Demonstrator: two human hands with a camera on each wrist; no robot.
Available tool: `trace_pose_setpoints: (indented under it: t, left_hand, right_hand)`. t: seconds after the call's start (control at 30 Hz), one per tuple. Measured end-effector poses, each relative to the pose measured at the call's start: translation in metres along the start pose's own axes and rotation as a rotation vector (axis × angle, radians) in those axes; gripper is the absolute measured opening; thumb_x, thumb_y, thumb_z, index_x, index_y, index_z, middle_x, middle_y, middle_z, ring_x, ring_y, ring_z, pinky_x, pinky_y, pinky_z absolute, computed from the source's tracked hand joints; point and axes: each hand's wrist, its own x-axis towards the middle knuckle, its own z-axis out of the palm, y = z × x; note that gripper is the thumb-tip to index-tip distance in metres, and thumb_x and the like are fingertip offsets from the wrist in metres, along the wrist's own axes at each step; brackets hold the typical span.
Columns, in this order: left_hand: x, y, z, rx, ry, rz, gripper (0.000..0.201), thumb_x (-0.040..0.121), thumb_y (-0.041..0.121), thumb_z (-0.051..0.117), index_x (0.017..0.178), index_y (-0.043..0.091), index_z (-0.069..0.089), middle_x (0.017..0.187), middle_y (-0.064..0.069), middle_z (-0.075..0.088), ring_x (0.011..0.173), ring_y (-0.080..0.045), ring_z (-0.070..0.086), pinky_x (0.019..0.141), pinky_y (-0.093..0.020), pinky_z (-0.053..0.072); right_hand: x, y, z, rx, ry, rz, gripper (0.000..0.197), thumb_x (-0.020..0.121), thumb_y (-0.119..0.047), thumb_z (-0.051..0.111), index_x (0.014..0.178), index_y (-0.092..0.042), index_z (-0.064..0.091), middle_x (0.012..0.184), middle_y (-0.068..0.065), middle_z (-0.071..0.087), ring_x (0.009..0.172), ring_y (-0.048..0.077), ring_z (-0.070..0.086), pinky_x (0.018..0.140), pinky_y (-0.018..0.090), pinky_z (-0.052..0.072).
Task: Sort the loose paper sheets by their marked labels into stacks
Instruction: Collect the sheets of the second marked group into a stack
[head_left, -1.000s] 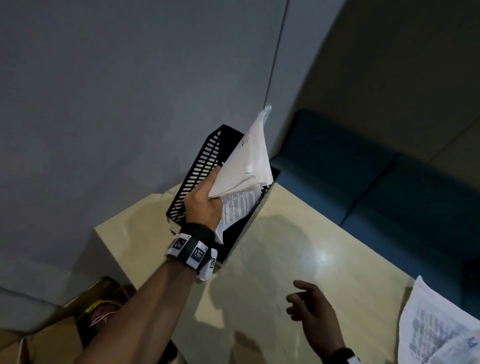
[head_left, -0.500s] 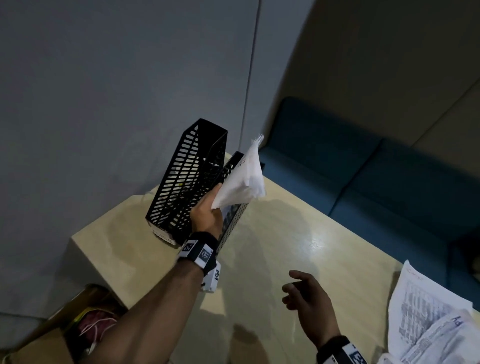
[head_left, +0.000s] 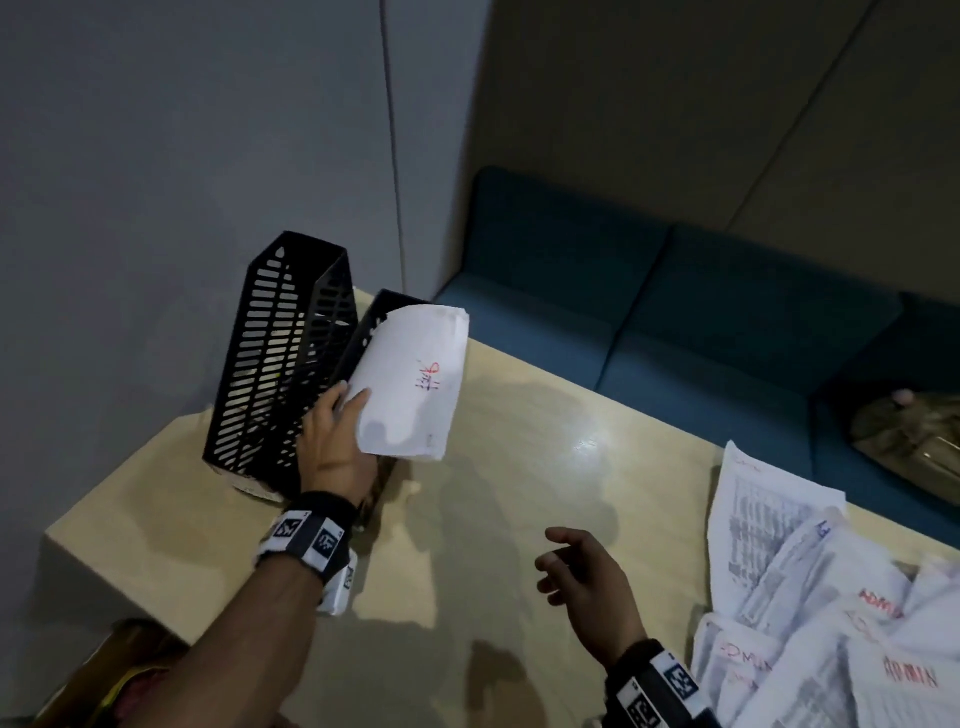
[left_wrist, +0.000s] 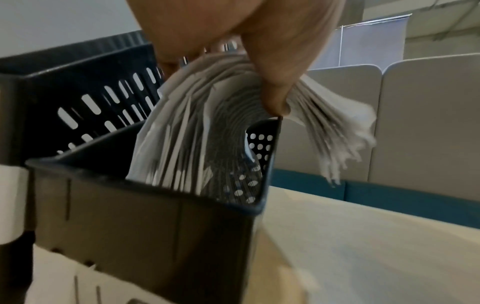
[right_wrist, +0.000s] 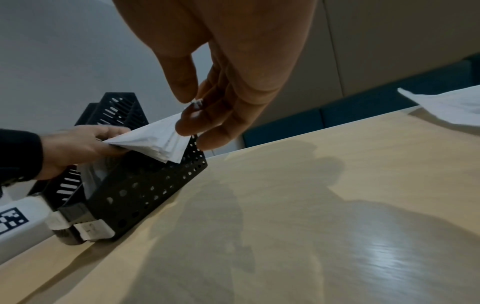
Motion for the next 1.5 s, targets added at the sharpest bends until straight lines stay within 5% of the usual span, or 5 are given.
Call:
trace_pose_setpoints:
  t: [0.23, 0.5, 0.7, 0.97, 1.5]
  left_hand:
    - [0.004, -0.006, 0.007, -0.006, -0.333, -0.067, 0.097, 0.067, 0.028, 0.085, 0.146, 0.012, 0.031, 0.150, -0.015, 0.032, 0.131, -0.037, 0.039, 0.108, -0.050, 0.036]
    - [-0.057, 0.085, -0.004, -0.133, 0.139, 0.459, 0.065, 0.077, 0.042, 0.059, 0.132, 0.008, 0.050, 0.140, -0.019, 0.045, 0.126, -0.039, 0.044, 0.106, -0.045, 0.035]
    - [-0.141, 0.175, 0.077, -0.383, -0.481, 0.593, 0.034, 0.087, 0.029, 0.056, 0.119, 0.021, 0.060, 0.127, 0.004, 0.053, 0.114, -0.010, 0.053, 0.100, -0.025, 0.041]
    - [-0.272, 0.264, 0.165, -0.314, -1.162, 0.226, 0.033, 0.092, 0.017, 0.060, 0.125, 0.018, 0.058, 0.128, 0.001, 0.056, 0.104, -0.015, 0.059, 0.086, -0.025, 0.048]
    - [-0.313, 0.313, 0.248, -0.446, -0.785, -0.123, 0.107, 0.073, 0.007, 0.081, 0.150, 0.025, 0.009, 0.153, -0.010, 0.010, 0.113, -0.034, 0.055, 0.099, -0.045, 0.047]
  right_hand:
    - [-0.026, 0.035, -0.055, 0.145, 0.162, 0.092, 0.019, 0.091, -0.007, 0.059, 0.103, -0.021, 0.060, 0.082, 0.010, 0.069, 0.063, 0.016, 0.065, 0.059, 0.028, 0.051]
    - [-0.067, 0.080, -0.147, 0.122, 0.545, 0.122, 0.019, 0.091, -0.004, 0.059, 0.098, -0.022, 0.061, 0.079, 0.011, 0.069, 0.073, 0.019, 0.064, 0.067, 0.030, 0.053]
    - [-0.103, 0.152, -0.210, -0.509, 0.771, 0.299, 0.028, 0.086, -0.014, 0.062, 0.114, -0.017, 0.063, 0.126, 0.011, 0.057, 0.117, 0.031, 0.052, 0.099, 0.043, 0.044]
    - [-0.151, 0.198, -0.190, -0.610, 0.154, 0.432, 0.055, 0.093, -0.033, 0.052, 0.144, -0.019, 0.036, 0.155, 0.008, 0.026, 0.140, 0.023, 0.030, 0.115, 0.032, 0.025]
    - [-0.173, 0.243, -0.295, -0.445, 0.602, 0.598, 0.074, 0.085, -0.037, 0.066, 0.145, -0.013, 0.031, 0.142, 0.007, 0.040, 0.132, 0.026, 0.035, 0.108, 0.038, 0.033]
